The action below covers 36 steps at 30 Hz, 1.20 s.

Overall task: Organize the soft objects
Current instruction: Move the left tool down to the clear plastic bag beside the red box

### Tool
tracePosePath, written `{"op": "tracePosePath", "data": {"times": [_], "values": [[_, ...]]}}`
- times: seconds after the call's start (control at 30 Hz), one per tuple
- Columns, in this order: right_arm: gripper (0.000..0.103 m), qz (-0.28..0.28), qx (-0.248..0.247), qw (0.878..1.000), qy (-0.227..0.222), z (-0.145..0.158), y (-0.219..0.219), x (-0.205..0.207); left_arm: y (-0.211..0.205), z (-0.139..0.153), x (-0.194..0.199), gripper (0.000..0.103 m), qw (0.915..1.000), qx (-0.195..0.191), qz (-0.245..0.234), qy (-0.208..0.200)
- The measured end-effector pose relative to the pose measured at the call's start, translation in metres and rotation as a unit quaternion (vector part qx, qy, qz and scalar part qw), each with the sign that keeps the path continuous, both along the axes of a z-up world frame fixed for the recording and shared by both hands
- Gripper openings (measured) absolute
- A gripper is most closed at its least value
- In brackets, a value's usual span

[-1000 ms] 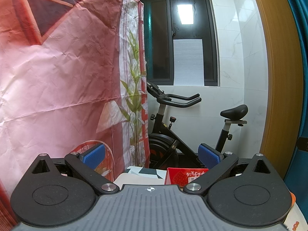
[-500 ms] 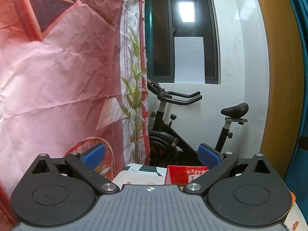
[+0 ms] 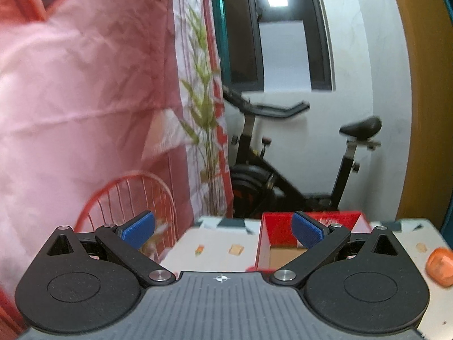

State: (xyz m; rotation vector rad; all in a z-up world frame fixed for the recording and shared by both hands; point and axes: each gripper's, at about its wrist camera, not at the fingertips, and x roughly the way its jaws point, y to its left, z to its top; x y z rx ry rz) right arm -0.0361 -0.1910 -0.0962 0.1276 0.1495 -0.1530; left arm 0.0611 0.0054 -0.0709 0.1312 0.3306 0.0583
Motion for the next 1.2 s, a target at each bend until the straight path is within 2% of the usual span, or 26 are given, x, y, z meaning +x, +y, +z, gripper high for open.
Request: {"op": "tracePosePath", "data": {"times": [0.13,0.2,0.27,0.37,0.43,0.6,0.97,1.07,1.2], "values": [[0.103,0.012,0.039,0.998,0.052,-0.046,-0.01,0.036,0.003,-0.032,0.029,0.103,0.9988,0.002,0.001,0.049],[0.103,0.014,0.053,0.996,0.063,-0.069,-0.014,0.049,0.005,-0.048,0.04,0.103,0.9979,0.007,0.003,0.065],[0.103,0.006,0.052,0.996,0.073,-0.092,-0.013,0.061,0.007,-0.064,0.051,0.103,0.9967,0.011,0.002,0.08],[0.103,-0.003,0.048,0.992,0.113,-0.123,-0.013,0.081,0.012,-0.087,0.065,0.103,0.995,0.006,-0.003,0.099],[0.103,0.009,0.058,0.989,0.133,-0.144,-0.014,0.09,0.014,-0.103,0.076,0.103,0.994,0.001,-0.006,0.109],[0.103,0.01,0.064,0.979,0.195,-0.184,-0.01,0.108,0.013,-0.136,0.086,0.103,0.9912,0.016,-0.019,0.13],[0.103,0.042,0.087,0.97,0.222,-0.223,-0.017,0.113,0.025,-0.17,0.1,0.1,0.9845,-0.041,-0.057,0.16],[0.102,0.054,0.108,0.966,0.228,-0.233,-0.024,0.115,0.029,-0.176,0.106,0.097,0.9806,-0.075,-0.07,0.167],[0.095,0.064,0.114,0.964,0.232,-0.24,-0.025,0.118,0.031,-0.181,0.113,0.083,0.9797,-0.086,-0.064,0.17]]}}
